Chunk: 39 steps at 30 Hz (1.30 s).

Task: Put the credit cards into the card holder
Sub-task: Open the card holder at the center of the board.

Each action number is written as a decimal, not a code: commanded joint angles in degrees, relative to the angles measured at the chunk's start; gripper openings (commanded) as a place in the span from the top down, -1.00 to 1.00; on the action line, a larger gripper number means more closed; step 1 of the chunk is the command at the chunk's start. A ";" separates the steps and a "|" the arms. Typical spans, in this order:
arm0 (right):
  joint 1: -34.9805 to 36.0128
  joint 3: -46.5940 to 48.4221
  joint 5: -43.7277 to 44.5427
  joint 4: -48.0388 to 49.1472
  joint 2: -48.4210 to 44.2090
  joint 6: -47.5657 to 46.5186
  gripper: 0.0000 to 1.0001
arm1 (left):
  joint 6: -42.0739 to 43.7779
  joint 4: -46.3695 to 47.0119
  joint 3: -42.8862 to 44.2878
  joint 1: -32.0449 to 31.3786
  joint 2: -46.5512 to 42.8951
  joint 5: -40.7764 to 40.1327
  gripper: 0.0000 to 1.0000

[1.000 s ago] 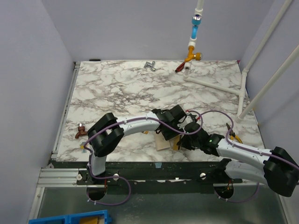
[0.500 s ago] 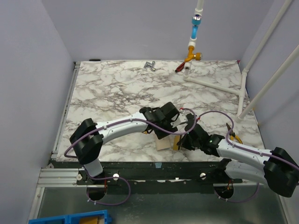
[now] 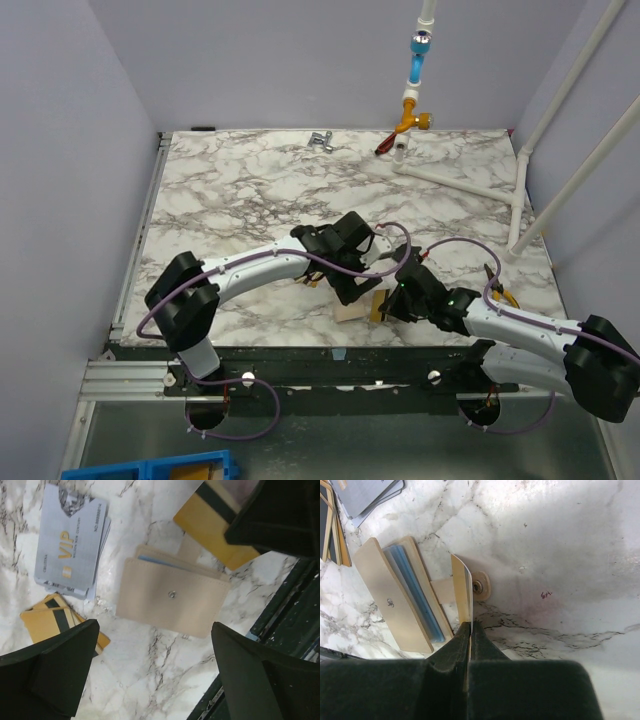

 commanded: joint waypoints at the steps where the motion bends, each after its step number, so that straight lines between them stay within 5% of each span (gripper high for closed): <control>1: -0.05 -2.68 2.89 -7.09 1.70 -0.50 0.99 | -6.40 3.32 4.23 -1.17 4.44 4.63 -0.97; 12: -0.09 -3.76 3.57 -7.89 -0.91 0.37 0.99 | -5.46 2.28 12.50 -4.08 15.91 -6.78 -0.97; 25: -0.07 -3.98 3.83 -7.89 -0.58 1.33 0.99 | 3.35 4.07 2.39 -4.19 6.78 -16.70 -0.97; 39: -0.05 -4.02 4.00 -8.58 -1.17 1.61 0.99 | 6.32 1.47 -4.56 -2.65 -0.59 -17.46 -0.97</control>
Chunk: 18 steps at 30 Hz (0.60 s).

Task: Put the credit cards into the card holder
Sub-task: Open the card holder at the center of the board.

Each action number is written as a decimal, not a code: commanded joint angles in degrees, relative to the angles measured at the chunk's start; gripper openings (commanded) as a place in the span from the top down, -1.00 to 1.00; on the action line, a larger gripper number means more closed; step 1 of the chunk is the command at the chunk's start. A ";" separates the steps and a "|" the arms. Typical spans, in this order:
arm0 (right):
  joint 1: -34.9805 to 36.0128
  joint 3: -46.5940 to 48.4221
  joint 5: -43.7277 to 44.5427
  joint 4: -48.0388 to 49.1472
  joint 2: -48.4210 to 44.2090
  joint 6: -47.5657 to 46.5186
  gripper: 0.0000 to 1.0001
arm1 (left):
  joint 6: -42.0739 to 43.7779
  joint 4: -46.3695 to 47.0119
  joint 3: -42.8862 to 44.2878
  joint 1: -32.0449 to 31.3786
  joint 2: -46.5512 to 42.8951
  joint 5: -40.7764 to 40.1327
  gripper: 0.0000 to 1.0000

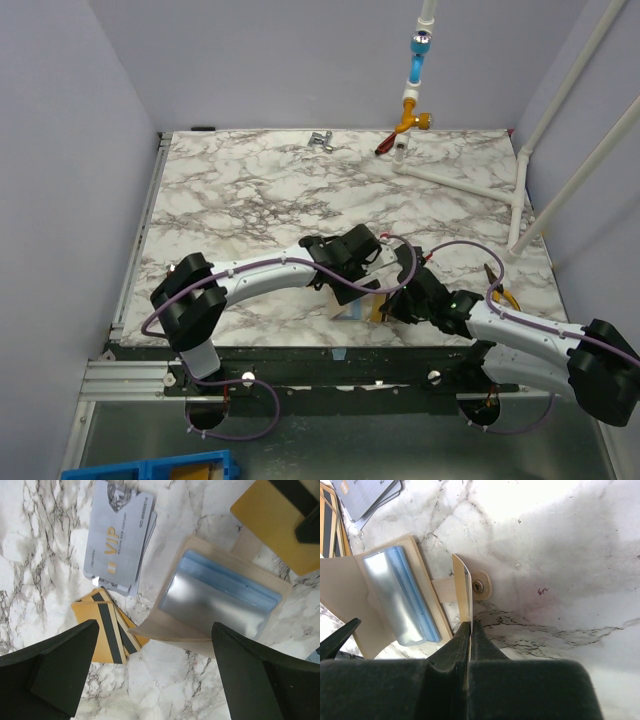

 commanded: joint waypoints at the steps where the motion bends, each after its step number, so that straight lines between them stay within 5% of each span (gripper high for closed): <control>1: -0.02 -2.65 3.81 -8.89 0.89 -0.49 0.99 | 2.22 -2.18 -5.61 1.37 -3.33 -2.12 -0.97; 12: -0.03 -2.08 3.46 -8.54 1.63 -1.27 0.99 | -1.17 -4.07 -10.94 5.70 -8.18 4.93 -0.97; 18: -0.02 -1.95 3.55 -8.63 1.21 -1.42 0.99 | -4.80 -7.19 -8.66 12.87 -7.79 22.14 -0.97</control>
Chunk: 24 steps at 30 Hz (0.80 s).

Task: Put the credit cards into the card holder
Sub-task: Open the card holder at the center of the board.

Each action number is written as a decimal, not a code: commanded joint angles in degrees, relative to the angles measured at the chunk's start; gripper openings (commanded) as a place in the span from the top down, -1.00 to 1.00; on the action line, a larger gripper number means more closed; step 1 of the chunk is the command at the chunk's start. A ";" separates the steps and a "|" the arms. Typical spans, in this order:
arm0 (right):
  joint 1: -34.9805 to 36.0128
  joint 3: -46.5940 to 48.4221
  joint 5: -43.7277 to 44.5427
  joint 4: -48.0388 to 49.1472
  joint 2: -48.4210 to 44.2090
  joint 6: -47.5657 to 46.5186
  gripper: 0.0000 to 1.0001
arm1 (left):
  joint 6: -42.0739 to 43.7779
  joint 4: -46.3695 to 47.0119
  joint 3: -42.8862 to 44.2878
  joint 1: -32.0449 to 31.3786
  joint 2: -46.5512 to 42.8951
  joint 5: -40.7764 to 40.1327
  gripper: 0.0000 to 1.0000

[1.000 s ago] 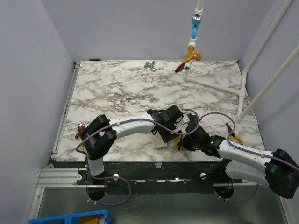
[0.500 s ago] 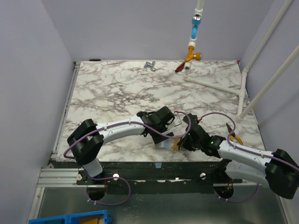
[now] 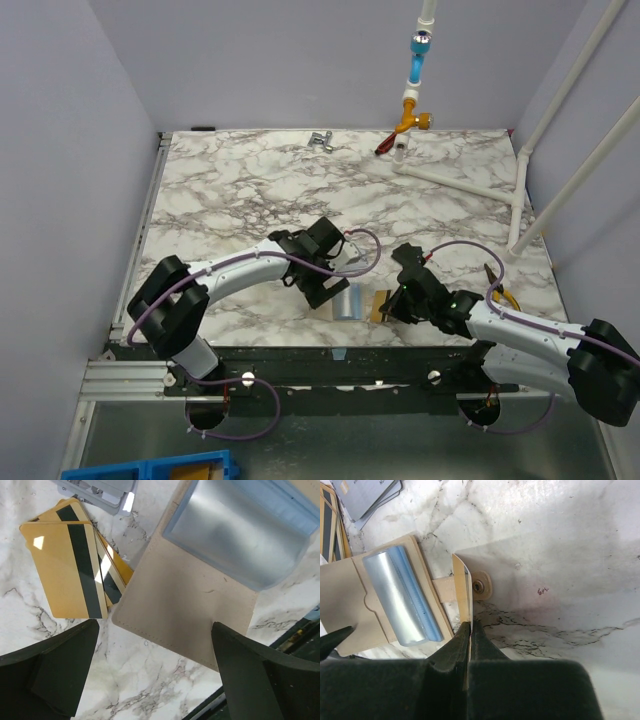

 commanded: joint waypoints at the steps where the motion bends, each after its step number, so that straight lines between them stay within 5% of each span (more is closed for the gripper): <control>1: -0.02 -1.97 3.51 -8.63 1.24 -1.37 0.98 | -3.77 -3.30 2.60 6.10 -0.73 16.32 -0.97; 9: 0.02 -1.70 3.55 -8.35 2.03 -1.46 0.99 | -5.93 -3.66 2.83 10.83 1.22 27.32 -0.78; 16: -0.02 -1.70 3.75 -8.43 1.49 -1.48 0.99 | -6.48 -3.78 3.84 11.56 4.09 31.66 0.22; 24: -0.01 -1.66 2.00 -5.61 -2.21 -5.36 0.99 | -5.57 -4.79 5.53 12.32 7.86 33.84 0.77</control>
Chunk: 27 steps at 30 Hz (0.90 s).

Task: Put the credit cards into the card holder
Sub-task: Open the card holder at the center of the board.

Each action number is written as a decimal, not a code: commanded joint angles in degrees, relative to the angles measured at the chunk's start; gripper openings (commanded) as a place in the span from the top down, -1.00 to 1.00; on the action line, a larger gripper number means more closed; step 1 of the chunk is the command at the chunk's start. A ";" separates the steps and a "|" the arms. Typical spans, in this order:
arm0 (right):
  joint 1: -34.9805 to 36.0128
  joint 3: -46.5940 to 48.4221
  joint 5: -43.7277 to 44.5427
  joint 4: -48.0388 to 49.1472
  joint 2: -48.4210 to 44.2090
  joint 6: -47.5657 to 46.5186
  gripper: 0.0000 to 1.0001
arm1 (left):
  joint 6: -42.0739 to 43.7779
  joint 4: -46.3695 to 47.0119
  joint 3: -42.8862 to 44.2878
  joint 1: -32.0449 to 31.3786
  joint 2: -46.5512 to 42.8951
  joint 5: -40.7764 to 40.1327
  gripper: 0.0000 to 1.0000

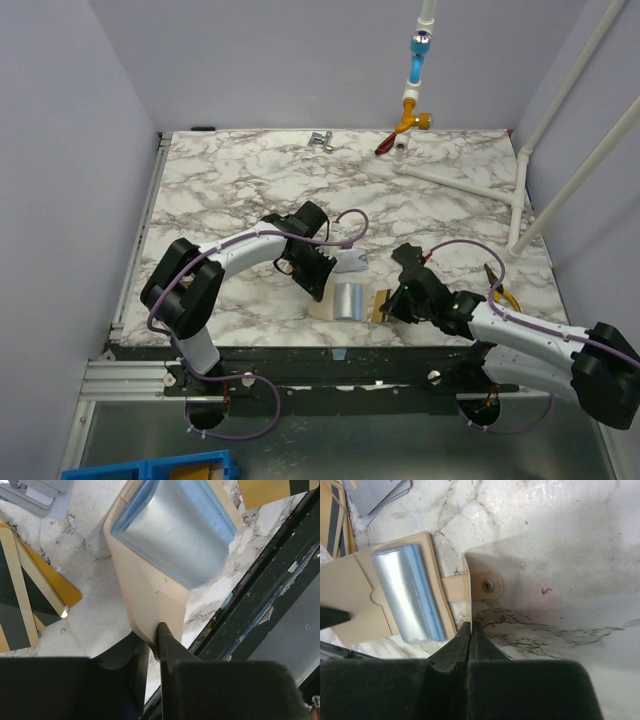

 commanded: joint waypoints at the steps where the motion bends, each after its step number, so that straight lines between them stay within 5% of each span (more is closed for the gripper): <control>1: -0.03 -1.64 1.59 -4.97 -2.45 -5.69 0.99 | 0.81 -1.44 2.41 1.02 2.09 4.11 0.83; 13: -0.02 3.44 -10.03 4.86 -5.10 -18.76 0.99 | -0.16 -1.94 2.98 1.77 1.83 4.41 0.86; 27: -0.02 1.73 -20.87 8.24 2.32 -18.87 0.99 | -0.51 -2.03 3.08 1.83 3.10 1.42 0.80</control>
